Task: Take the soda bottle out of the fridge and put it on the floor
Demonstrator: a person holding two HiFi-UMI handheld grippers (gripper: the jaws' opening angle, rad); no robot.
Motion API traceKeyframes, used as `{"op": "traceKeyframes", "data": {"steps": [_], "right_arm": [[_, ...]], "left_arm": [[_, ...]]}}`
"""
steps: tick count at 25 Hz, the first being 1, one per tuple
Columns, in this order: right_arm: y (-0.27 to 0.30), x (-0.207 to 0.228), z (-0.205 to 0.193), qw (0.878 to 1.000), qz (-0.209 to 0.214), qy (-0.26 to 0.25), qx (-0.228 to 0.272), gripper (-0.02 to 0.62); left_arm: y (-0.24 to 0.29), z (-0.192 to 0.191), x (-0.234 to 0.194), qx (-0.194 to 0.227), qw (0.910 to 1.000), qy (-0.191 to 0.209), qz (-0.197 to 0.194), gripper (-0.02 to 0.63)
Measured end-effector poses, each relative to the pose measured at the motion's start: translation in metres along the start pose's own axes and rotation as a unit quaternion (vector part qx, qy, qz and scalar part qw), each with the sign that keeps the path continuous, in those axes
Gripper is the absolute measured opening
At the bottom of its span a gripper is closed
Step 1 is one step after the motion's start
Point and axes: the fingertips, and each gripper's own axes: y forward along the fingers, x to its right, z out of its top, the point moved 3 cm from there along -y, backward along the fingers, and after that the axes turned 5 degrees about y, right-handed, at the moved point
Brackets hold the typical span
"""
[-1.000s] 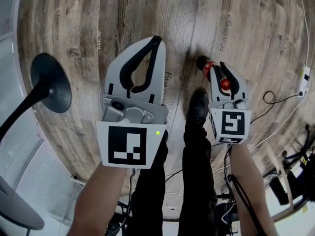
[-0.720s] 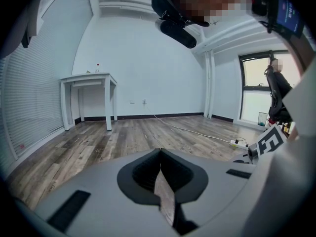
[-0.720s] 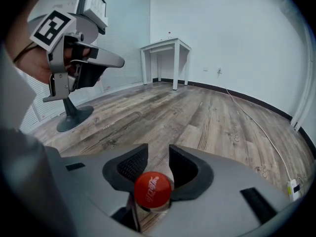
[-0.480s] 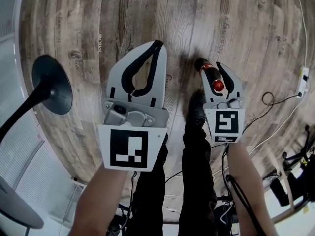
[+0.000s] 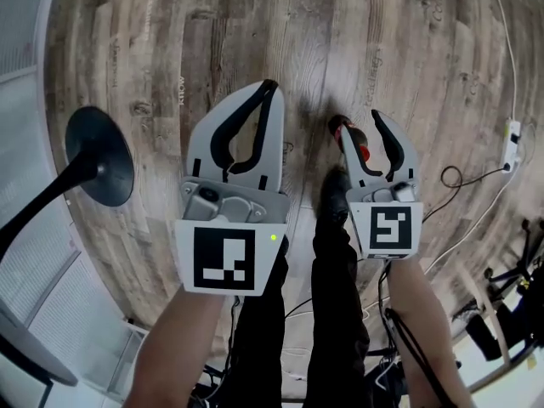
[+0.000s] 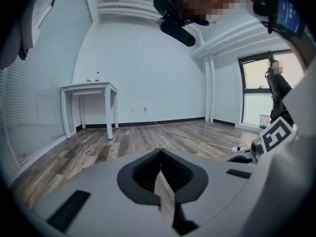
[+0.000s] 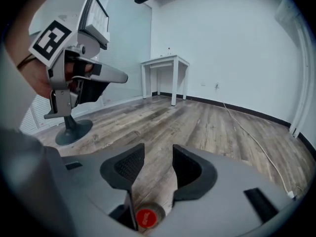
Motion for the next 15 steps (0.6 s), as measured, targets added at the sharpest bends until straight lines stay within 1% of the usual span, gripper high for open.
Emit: {"op": "traceKeyframes", "data": {"steps": [2,4,7,11,15], "right_arm": [[-0.009,0.001,0.033,1.0,-0.006,0.007,0.021,0.193],[-0.013,0.003,0.071,0.998,-0.011,0.011,0.052,0.192],[-0.02,0.008,0.131,0.995,-0.019,0.013,0.1,0.186],[-0.038,0.007,0.209,0.989,-0.017,0.017,0.147,0.175],[-0.061,0.0,0.288,0.981,-0.011,0.017,0.193,0.162]], "left_arm": [[-0.005,0.023,-0.006,0.008,0.9999,-0.001,0.006,0.015],[-0.007,0.051,-0.015,0.029,0.9994,0.0,0.016,0.016],[-0.011,0.096,-0.031,0.061,0.9975,0.005,0.035,0.017],[-0.024,0.154,-0.05,0.082,0.995,0.011,0.055,0.017],[-0.043,0.215,-0.067,0.102,0.9917,0.034,0.069,0.017]]}}
